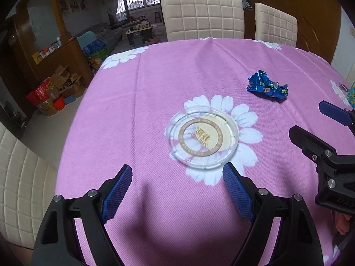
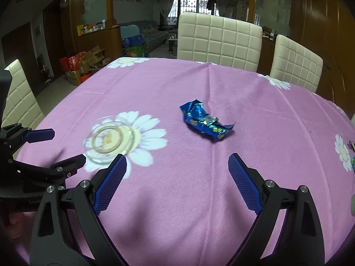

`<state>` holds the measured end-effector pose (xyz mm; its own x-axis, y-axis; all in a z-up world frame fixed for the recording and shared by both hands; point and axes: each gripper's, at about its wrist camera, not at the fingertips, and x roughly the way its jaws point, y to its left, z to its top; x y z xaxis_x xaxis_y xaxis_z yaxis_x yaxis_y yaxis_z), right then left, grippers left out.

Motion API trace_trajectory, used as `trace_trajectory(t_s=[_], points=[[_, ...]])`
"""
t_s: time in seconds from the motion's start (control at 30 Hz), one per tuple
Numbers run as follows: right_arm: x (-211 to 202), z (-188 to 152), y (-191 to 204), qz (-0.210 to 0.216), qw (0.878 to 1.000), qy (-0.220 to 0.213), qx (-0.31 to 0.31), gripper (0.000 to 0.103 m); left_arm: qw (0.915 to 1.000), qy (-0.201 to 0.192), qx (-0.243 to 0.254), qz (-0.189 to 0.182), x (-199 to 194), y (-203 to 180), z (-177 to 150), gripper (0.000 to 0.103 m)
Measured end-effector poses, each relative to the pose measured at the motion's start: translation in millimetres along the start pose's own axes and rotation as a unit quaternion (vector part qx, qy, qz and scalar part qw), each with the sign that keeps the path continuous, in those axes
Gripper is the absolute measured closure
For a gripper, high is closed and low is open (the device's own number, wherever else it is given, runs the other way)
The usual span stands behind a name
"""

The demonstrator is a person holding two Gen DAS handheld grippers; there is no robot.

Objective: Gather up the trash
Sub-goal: 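Grasp the clear round lid with the left tool while the right tool grasps the blue wrapper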

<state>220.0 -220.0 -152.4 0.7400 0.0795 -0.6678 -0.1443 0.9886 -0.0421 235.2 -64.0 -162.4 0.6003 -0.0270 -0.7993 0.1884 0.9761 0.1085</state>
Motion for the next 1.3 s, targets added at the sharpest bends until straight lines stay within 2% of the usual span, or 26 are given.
trace_trajectory(t_s=[0.63, 0.83, 1.03, 1.17, 1.3], points=[[65.8, 25.8, -31.1, -0.033, 0.999, 0.036, 0.016, 0.011, 0.9990, 0.021, -0.014, -0.036, 44.1, -9.2, 37.8, 0.018], [63.0, 23.3, -27.5, -0.026, 0.999, 0.029, 0.013, 0.011, 0.9990, -0.005, -0.015, -0.042, 24.6, -4.3, 34.0, 0.018], [57.2, 20.7, -24.4, -0.017, 0.999, 0.026, 0.014, 0.011, 0.9995, 0.003, -0.002, -0.030, 23.9, -6.3, 23.1, 0.018], [56.6, 19.2, -28.2, -0.017, 0.999, 0.030, 0.020, 0.011, 0.9987, 0.023, -0.004, -0.044, 31.8, -7.8, 15.2, 0.018], [60.8, 18.6, -32.2, -0.011, 0.999, 0.038, 0.032, 0.011, 0.9990, 0.029, 0.001, -0.033, 43.0, -12.9, 15.9, 0.017]])
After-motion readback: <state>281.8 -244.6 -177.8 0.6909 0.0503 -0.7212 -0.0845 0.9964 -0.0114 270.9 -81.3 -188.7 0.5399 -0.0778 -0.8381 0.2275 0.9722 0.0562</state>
